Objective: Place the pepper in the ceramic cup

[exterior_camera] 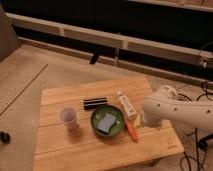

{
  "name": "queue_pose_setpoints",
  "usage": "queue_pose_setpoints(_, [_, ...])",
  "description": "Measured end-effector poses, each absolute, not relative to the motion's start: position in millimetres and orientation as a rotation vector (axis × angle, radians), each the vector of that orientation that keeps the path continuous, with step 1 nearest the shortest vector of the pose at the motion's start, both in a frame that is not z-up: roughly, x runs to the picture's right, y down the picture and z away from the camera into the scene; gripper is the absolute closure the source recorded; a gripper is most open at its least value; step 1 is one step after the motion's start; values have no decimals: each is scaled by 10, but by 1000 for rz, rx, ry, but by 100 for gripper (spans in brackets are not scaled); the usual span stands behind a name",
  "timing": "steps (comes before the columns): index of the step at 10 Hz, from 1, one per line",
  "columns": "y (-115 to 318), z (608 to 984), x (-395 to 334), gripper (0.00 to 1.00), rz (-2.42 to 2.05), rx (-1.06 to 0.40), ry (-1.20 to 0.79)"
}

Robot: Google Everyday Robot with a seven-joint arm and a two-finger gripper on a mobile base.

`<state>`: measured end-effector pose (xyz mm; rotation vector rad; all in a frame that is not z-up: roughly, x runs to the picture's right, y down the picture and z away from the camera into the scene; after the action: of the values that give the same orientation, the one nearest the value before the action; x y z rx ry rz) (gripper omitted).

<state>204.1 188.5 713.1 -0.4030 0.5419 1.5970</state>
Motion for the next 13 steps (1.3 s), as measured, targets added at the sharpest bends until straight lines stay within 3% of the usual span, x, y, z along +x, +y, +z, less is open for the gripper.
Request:
queue_pose_setpoints(5, [1787,7500,1850,35,1595,-462,463])
queue_pose_setpoints(9, [2100,7659,1921,35,1593,-514,483])
queue_pose_setpoints(13, [2150,7892,1926,35,1591,-557,462])
